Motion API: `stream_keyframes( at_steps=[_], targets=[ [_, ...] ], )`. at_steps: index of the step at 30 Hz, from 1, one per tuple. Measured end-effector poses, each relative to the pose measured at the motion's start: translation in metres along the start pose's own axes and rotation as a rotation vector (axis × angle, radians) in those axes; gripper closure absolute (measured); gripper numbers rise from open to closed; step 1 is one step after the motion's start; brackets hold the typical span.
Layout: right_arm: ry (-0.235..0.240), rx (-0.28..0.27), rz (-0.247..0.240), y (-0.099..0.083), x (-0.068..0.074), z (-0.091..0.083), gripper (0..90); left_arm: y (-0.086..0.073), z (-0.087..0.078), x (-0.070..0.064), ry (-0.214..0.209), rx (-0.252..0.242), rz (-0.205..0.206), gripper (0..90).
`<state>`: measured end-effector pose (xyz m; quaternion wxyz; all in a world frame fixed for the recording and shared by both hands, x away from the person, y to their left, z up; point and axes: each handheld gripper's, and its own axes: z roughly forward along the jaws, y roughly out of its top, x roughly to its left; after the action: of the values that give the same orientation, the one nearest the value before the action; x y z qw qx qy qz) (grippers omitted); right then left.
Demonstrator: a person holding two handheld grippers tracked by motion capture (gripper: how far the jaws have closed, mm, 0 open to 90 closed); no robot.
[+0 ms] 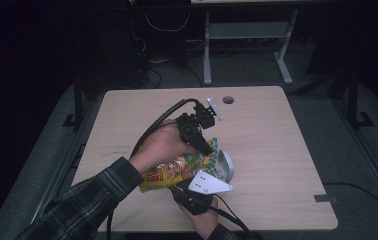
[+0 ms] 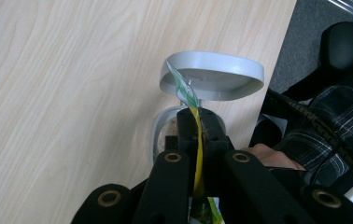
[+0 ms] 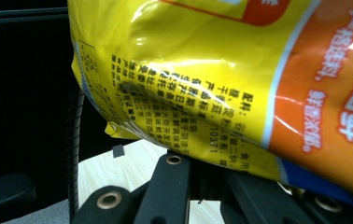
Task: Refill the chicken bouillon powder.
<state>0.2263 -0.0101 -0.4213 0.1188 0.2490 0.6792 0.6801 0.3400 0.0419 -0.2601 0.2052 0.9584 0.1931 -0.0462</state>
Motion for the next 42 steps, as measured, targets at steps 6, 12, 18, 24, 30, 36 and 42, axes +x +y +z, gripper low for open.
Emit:
stream_keyframes(
  at_steps=[6,12,18,24,30,36,42],
  targets=[
    [0.0,-0.001,-0.001,0.0,0.0,0.0,90.0,0.001,0.001,0.0,0.001,0.002,-0.001,89.9],
    [0.0,0.0,0.0,0.0,-0.001,-0.001,90.0,0.002,0.0,0.0,-0.003,0.006,-0.003,89.9],
    [0.002,-0.003,0.01,0.0,-0.001,-0.001,90.0,0.003,0.003,0.001,-0.003,0.016,-0.01,89.9],
    [0.006,-0.008,0.012,0.001,-0.001,-0.002,90.0,0.006,0.005,-0.001,0.004,0.027,-0.017,89.9],
    [0.009,-0.015,0.013,0.002,-0.002,-0.003,90.0,0.009,0.004,-0.002,0.007,0.035,-0.014,89.9],
    [0.011,-0.021,0.019,0.002,-0.002,-0.003,90.0,0.01,0.006,-0.002,0.013,0.049,-0.014,89.9],
    [0.011,-0.023,0.011,0.002,-0.002,-0.003,90.0,0.011,0.006,-0.003,0.012,0.046,-0.015,89.9]
  ],
)
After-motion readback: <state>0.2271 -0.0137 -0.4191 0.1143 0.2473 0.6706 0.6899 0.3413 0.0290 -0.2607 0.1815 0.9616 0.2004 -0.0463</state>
